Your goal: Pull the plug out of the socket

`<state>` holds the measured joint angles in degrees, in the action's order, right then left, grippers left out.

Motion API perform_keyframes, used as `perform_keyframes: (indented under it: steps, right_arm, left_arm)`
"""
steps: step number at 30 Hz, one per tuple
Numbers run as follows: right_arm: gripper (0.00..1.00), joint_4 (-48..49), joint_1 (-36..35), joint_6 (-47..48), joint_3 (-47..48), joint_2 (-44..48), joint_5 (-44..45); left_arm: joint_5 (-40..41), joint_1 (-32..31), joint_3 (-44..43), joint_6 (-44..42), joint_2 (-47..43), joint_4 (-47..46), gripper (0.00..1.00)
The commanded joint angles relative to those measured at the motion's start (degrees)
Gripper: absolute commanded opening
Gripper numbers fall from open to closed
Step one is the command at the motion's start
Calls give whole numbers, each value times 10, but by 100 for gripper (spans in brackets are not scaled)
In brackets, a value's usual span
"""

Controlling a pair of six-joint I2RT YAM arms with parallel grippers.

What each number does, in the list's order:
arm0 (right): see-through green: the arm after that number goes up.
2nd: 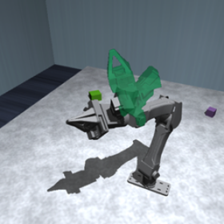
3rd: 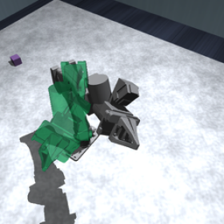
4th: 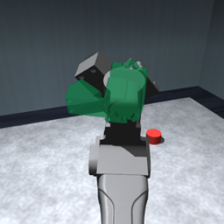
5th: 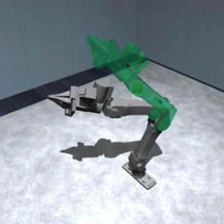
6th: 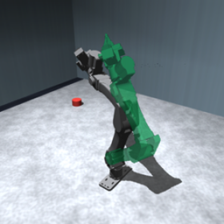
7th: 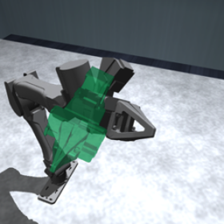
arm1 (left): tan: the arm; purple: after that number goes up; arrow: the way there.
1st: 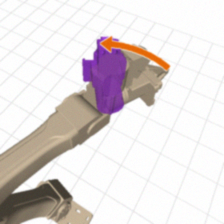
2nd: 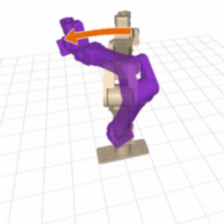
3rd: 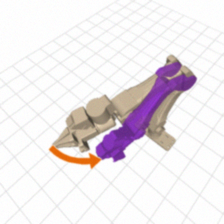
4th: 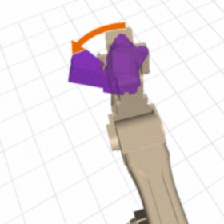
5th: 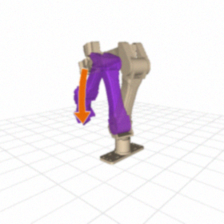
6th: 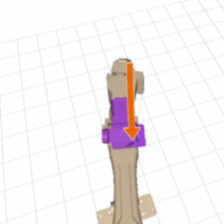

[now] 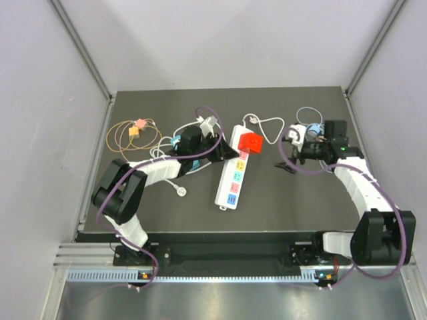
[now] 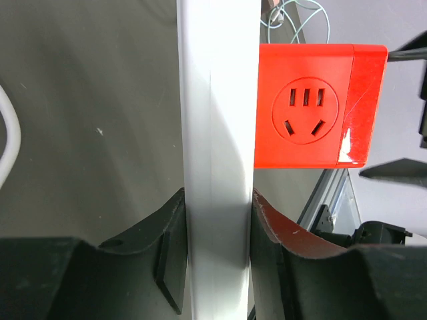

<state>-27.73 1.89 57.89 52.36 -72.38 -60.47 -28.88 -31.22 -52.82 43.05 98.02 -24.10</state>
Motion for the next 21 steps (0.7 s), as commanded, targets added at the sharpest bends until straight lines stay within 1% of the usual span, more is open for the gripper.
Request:
perform_keyframes:
  steps: [1,2,3,8,11,17,21]
  right_arm:
    - [100,153,-65,-20,-11,44,53]
    - [100,164,-89,-29,-10,45,84]
    - [100,162,-99,-29,3,43,93]
    - [100,157,-149,-16,31,12,114]
    - [100,130,-173,-1,49,-11,117]
    - [100,145,-211,-11,57,-39,153]
    - [100,146,-222,-22,75,-59,170]
  left_arm:
    - [-41,-2,-37,7,-13,-37,0]
    - [-44,-3,-37,7,-14,-34,0]
    - [-44,-4,-37,7,-15,-27,0]
    - [-48,-10,-39,-1,-19,-9,0]
    - [-47,-11,-40,-3,-25,-3,0]
    - [-50,-12,-42,-6,-29,5,0]
    - [-51,-12,-39,-6,-33,3,0]
